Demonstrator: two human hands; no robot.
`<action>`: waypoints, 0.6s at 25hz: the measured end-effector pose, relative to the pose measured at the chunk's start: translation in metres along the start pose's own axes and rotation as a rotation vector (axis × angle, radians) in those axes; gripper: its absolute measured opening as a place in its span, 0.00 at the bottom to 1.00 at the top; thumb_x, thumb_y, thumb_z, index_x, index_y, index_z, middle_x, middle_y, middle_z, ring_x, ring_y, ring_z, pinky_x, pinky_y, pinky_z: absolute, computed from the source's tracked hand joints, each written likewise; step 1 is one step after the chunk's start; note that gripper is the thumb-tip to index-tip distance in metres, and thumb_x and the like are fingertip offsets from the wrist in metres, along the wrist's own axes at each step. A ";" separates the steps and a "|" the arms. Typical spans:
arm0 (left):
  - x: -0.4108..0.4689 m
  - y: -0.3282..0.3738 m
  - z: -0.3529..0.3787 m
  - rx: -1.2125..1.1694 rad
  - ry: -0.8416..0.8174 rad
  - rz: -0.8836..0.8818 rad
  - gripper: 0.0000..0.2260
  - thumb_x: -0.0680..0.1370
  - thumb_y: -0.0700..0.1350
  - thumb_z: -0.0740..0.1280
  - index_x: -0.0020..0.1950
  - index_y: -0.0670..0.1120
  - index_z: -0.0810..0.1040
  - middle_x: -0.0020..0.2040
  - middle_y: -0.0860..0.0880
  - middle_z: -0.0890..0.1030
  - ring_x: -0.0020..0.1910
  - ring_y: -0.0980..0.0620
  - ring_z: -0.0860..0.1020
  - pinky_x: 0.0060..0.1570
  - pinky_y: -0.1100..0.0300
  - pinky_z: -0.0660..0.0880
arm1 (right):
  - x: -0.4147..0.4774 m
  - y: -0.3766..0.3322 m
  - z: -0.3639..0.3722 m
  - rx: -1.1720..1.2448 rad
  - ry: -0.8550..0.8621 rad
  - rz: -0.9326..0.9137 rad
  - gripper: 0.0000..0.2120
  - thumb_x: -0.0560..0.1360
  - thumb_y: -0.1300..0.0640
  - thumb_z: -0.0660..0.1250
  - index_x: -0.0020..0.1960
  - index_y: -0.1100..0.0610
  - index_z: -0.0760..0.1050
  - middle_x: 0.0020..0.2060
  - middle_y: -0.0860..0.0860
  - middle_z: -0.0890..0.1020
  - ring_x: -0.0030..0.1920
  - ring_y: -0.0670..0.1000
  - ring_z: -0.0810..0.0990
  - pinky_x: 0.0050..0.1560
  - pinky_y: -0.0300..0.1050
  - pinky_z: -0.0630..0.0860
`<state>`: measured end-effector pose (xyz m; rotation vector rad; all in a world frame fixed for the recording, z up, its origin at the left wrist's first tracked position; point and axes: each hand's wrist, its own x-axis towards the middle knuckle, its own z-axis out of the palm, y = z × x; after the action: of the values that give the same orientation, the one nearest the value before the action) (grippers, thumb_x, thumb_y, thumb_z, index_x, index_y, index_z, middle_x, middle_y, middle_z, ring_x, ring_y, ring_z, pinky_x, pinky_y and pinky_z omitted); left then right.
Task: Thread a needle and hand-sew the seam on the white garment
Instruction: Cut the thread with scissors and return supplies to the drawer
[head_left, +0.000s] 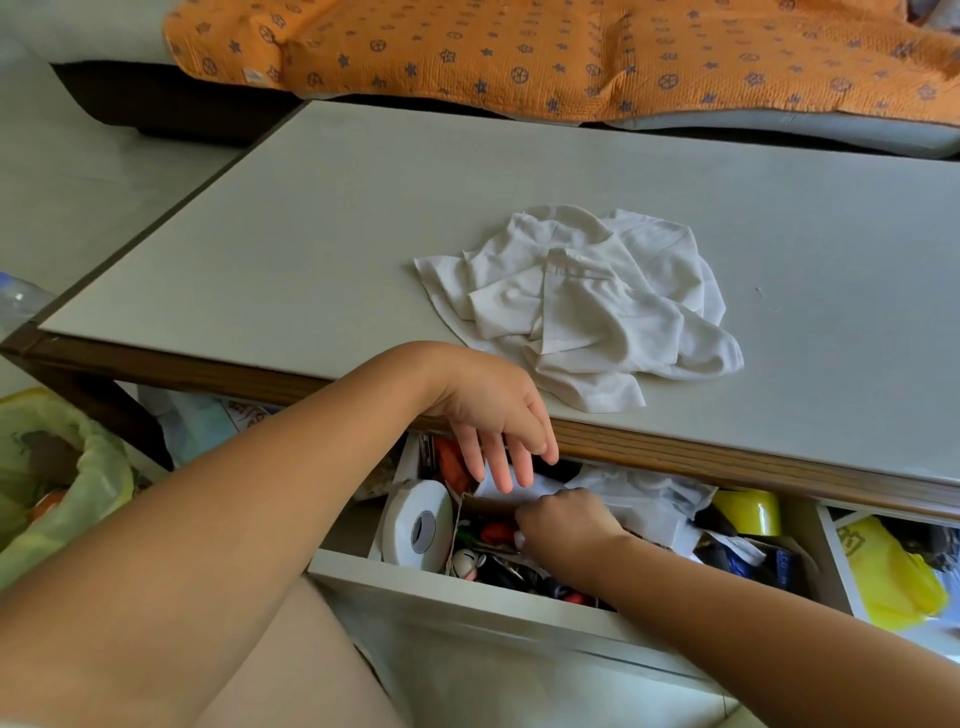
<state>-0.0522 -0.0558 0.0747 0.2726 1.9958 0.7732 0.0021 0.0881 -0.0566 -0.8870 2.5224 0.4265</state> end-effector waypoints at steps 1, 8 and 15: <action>-0.001 -0.001 -0.001 -0.004 0.006 0.003 0.12 0.81 0.41 0.61 0.62 0.45 0.79 0.51 0.44 0.86 0.48 0.47 0.85 0.48 0.53 0.83 | -0.004 0.001 -0.004 0.050 0.088 -0.017 0.08 0.81 0.53 0.58 0.52 0.55 0.74 0.44 0.53 0.81 0.43 0.55 0.79 0.40 0.45 0.69; -0.009 -0.002 -0.023 -0.141 0.136 0.185 0.13 0.82 0.48 0.63 0.63 0.45 0.79 0.54 0.46 0.84 0.54 0.52 0.83 0.50 0.56 0.82 | -0.072 0.026 -0.070 1.366 0.612 0.047 0.04 0.78 0.51 0.65 0.50 0.50 0.75 0.36 0.50 0.85 0.31 0.49 0.79 0.32 0.41 0.75; -0.010 0.007 -0.042 -0.332 0.073 0.375 0.15 0.81 0.41 0.64 0.68 0.46 0.76 0.57 0.44 0.84 0.59 0.48 0.81 0.53 0.56 0.80 | -0.069 0.063 -0.103 1.551 0.733 0.093 0.05 0.78 0.52 0.67 0.50 0.51 0.81 0.31 0.53 0.83 0.26 0.50 0.75 0.27 0.35 0.69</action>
<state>-0.0830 -0.0725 0.1008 0.4325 1.8679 1.3515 -0.0208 0.1275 0.0748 -0.2240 2.3685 -1.8657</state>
